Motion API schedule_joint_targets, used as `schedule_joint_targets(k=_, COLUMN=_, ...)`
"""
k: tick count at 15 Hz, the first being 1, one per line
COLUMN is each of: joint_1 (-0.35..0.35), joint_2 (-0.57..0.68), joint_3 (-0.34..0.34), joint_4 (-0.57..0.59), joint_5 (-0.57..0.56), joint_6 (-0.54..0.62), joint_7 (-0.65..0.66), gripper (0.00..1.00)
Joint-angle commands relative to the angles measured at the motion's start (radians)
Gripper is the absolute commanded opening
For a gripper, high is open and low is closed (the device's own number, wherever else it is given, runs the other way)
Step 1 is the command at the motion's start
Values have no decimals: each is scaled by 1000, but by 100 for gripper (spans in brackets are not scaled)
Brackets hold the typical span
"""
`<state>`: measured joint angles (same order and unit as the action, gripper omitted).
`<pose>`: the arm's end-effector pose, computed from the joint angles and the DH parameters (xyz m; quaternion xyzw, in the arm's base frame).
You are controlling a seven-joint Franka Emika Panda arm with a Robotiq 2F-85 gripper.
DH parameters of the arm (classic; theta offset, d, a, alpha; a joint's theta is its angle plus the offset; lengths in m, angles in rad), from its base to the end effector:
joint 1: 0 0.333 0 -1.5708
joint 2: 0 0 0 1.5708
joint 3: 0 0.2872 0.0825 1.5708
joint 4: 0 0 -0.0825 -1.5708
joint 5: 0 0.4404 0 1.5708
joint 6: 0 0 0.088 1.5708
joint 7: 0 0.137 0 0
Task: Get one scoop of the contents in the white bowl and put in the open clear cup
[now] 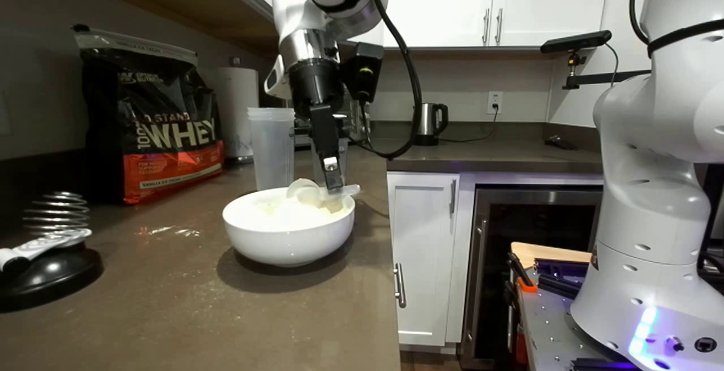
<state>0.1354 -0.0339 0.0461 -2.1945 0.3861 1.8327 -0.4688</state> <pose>0.5122 0.1359 0.2950 -0.9430 -0.2341 0.1336 0.1951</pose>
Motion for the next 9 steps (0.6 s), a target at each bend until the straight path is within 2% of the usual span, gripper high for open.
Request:
schedule_joint_targets(k=1, joint_1=-16, joint_2=14, joint_3=11, joint_4=19, joint_5=25, joint_6=-35, joint_7=-21, gripper=46)
schedule_joint_targets(k=3, joint_1=-16, joint_2=13, joint_3=13, joint_4=17, joint_5=25, joint_6=-35, joint_7=-21, gripper=43)
schedule_joint_targets(k=4, joint_1=-15, joint_2=13, joint_3=13, joint_4=16, joint_5=25, joint_6=-35, joint_7=-21, gripper=34)
schedule_joint_targets(k=5, joint_1=-15, joint_2=13, joint_3=14, joint_4=15, joint_5=24, joint_6=-35, joint_7=-20, gripper=34)
schedule_joint_targets(k=7, joint_1=-14, joint_2=8, joint_3=17, joint_4=7, joint_5=26, joint_6=-33, joint_7=-19, gripper=25)
schedule_joint_targets(k=8, joint_1=-14, joint_2=8, joint_3=18, joint_4=5, joint_5=26, joint_6=-32, joint_7=-19, gripper=29)
schedule_joint_targets(k=9, joint_1=-14, joint_2=8, joint_3=19, joint_4=4, joint_5=26, joint_6=-32, joint_7=-19, gripper=30)
